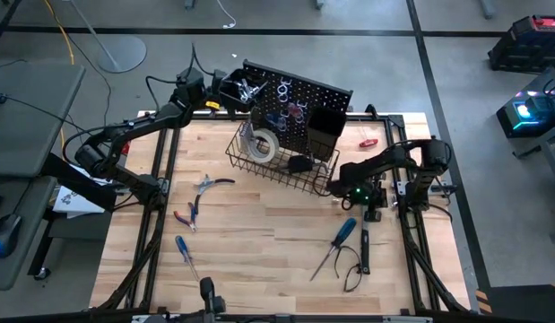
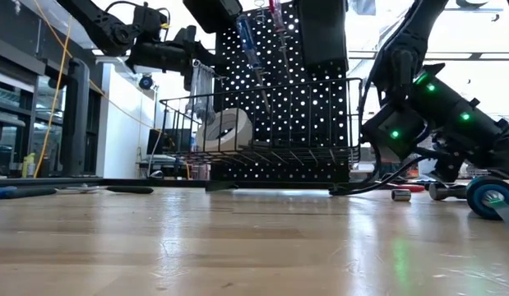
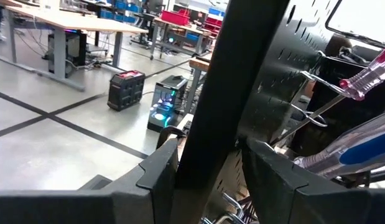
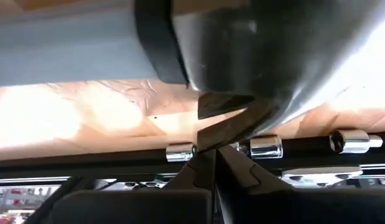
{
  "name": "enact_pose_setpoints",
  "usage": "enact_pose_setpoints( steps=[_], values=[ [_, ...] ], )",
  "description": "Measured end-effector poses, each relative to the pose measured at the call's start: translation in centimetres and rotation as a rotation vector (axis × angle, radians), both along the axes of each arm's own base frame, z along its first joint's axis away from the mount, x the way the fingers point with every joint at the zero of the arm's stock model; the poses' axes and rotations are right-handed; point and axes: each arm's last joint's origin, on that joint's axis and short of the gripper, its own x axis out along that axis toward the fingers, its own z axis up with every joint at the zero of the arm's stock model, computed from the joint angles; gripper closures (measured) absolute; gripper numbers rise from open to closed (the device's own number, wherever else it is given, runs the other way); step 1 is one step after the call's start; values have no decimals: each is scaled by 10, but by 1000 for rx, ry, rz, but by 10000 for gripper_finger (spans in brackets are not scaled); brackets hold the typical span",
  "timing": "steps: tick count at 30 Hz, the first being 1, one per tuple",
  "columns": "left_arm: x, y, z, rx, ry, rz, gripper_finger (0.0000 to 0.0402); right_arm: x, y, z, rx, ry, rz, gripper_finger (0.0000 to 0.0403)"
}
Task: Hang tools onto peg board
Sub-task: Put the socket in the left black bin on the pegboard
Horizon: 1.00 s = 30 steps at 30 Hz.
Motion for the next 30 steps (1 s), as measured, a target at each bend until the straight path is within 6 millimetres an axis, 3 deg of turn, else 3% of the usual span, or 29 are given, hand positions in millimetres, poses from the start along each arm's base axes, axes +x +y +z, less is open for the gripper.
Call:
enact_pose_setpoints(
  steps=[13, 21, 30],
  values=[
    [-20, 18, 1, 24, 0, 98, 245, 32, -23, 16, -115, -148, 35, 403],
    [-30, 25, 1, -7, -11, 104, 246, 16, -31, 23, -139, 14, -78, 403],
    [-30, 24, 1, -5, -11, 76, 246, 6, -51, 22, -185, 60, -214, 403]
  ],
)
